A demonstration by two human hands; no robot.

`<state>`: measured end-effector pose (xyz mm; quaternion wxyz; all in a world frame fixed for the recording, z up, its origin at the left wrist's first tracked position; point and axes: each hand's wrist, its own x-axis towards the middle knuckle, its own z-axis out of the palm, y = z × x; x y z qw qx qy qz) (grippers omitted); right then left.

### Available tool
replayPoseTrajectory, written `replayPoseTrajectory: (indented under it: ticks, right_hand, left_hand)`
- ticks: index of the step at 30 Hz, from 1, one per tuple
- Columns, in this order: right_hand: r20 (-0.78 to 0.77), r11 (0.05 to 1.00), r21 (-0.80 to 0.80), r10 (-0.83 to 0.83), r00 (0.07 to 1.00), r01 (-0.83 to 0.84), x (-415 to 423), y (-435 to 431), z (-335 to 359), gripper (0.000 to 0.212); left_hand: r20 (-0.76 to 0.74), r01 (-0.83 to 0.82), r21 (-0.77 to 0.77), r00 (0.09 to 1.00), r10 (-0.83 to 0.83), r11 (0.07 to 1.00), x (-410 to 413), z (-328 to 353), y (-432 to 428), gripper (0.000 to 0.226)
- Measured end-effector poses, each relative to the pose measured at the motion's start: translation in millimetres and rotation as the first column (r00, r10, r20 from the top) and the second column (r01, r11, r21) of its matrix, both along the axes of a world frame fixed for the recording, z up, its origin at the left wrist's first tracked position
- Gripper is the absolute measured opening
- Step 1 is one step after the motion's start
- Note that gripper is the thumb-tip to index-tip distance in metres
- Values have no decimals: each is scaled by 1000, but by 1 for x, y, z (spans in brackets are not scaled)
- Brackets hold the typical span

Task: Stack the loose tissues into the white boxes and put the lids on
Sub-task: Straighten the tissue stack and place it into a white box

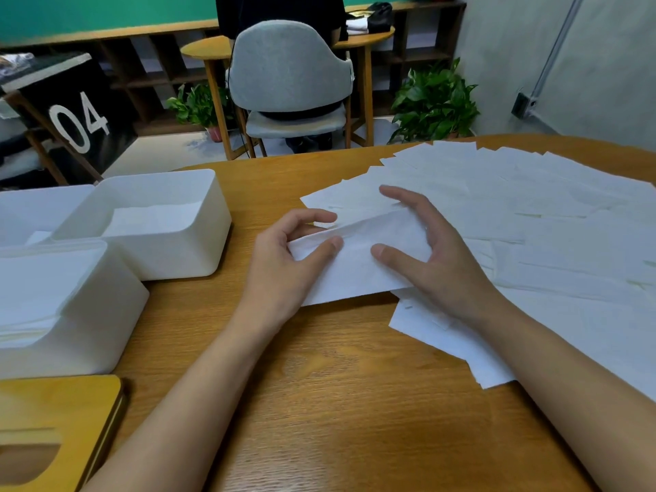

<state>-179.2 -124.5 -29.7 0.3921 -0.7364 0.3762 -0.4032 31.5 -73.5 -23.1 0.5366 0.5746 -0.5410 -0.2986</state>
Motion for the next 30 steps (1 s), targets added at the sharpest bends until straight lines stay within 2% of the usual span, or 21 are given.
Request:
replayPoseTrajectory:
  ticks: [3, 6, 9, 11, 12, 15, 17, 20, 22, 24, 26, 28, 30]
  right_hand:
    - [0, 999, 12, 41, 999, -41, 2, 1, -1, 72]
    - [9, 998, -2, 70, 997, -70, 2, 3, 0, 73]
    - [27, 997, -32, 69, 997, -68, 3, 5, 0, 69]
    - [84, 997, -48, 65, 994, -61, 1, 5, 1, 63]
    - [118, 997, -46, 67, 991, -62, 0, 4, 3, 59]
    - [172, 997, -17, 80, 982, -79, -6, 3, 8, 50]
    - [146, 995, -7, 95, 985, -95, -12, 3, 10, 52]
    - [44, 984, 48, 172, 984, -174, -25, 2, 24, 58]
    - [-45, 974, 76, 216, 975, -212, -38, 0, 35, 46]
    - [-101, 980, 76, 190, 976, -183, -51, -2, 37, 33]
    - [-108, 994, 65, 92, 990, -85, -64, -4, 32, 34]
    - [-77, 999, 43, -13, 997, 16, -80, -7, 27, 34]
    - [-25, 995, 42, -87, 996, 88, -96, -11, 22, 31]
  left_hand:
    - [-34, -17, 10, 999, 17, 1000, -3, -1, 0, 24]
    - [-64, -3, 20, 998, 5, 1000, -5, -2, 0, 26]
    - [-6, -23, -15, 1000, 23, 1000, -8, -6, 0, 32]
    - [48, -66, -5, 997, 66, 998, -8, -6, -1, 43]
    - [25, -63, 29, 998, 63, 998, -8, -5, -1, 49]
    - [-207, 48, 108, 978, -25, 993, -12, -1, 3, 53]
    - [-264, 36, 84, 965, -12, 996, -19, -2, 5, 50]
    - [-259, -49, 7, 965, 49, 999, -32, -8, 7, 47]
    - [-267, -35, -37, 964, 23, 999, -40, -9, 7, 47]
    - [-217, 16, -82, 976, -33, 997, -51, -9, 5, 47]
    - [-124, 52, -131, 990, -69, 990, -66, -11, 4, 48]
    - [59, 27, -185, 998, -17, 982, -81, -14, 2, 53]
    - [303, 56, -247, 953, 23, 967, -88, -18, -3, 56]
